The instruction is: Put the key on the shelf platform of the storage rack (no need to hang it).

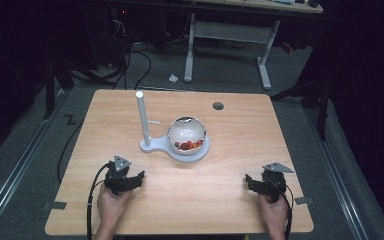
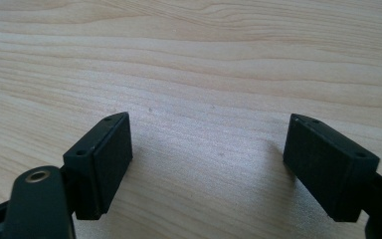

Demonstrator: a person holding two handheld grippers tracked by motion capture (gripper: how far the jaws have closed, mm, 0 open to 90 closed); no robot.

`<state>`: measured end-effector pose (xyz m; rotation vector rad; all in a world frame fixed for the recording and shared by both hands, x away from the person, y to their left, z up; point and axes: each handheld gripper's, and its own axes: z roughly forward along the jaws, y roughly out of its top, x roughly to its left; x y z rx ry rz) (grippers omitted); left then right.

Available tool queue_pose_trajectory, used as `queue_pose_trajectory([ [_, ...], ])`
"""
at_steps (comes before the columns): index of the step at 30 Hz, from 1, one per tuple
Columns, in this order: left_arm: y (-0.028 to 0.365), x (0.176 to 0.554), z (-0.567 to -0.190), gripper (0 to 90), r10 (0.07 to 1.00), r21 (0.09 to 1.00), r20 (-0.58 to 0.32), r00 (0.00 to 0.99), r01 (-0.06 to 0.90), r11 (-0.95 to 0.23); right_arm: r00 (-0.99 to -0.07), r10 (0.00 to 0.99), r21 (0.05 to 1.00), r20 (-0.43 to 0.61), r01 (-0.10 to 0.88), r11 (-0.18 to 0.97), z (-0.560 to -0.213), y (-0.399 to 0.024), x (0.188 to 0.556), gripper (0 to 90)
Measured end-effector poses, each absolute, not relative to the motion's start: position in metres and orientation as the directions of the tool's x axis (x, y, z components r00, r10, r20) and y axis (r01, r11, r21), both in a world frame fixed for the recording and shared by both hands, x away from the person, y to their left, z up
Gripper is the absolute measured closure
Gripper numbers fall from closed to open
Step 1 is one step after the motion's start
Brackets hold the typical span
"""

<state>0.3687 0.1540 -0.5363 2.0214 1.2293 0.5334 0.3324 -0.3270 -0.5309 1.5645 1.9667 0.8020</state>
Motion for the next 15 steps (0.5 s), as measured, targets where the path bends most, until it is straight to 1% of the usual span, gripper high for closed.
queue_pose_trajectory([
  [2, 0.1543, 0.3690, -0.5364, 27.6, 0.886, 0.744, -0.017, 0.464, 0.597, -0.299, -0.209, 0.978, 0.711, -0.021, 0.685, 0.162, -0.5309, -0.3262, 0.3323, 18.9],
  [5, 0.1542, 0.3690, -0.5364, 27.3, 0.886, 0.744, -0.015, 0.464, 0.597, -0.300, -0.200, 0.980, 0.709, -0.022, 0.688, 0.157, -0.5313, -0.3265, 0.3338, 15.3],
  [15, 0.1540, 0.3688, -0.5363, 26.9, 0.886, 0.742, -0.013, 0.464, 0.599, -0.303, -0.193, 0.981, 0.707, -0.021, 0.691, 0.152, -0.5314, -0.3257, 0.3340, 15.0],
])
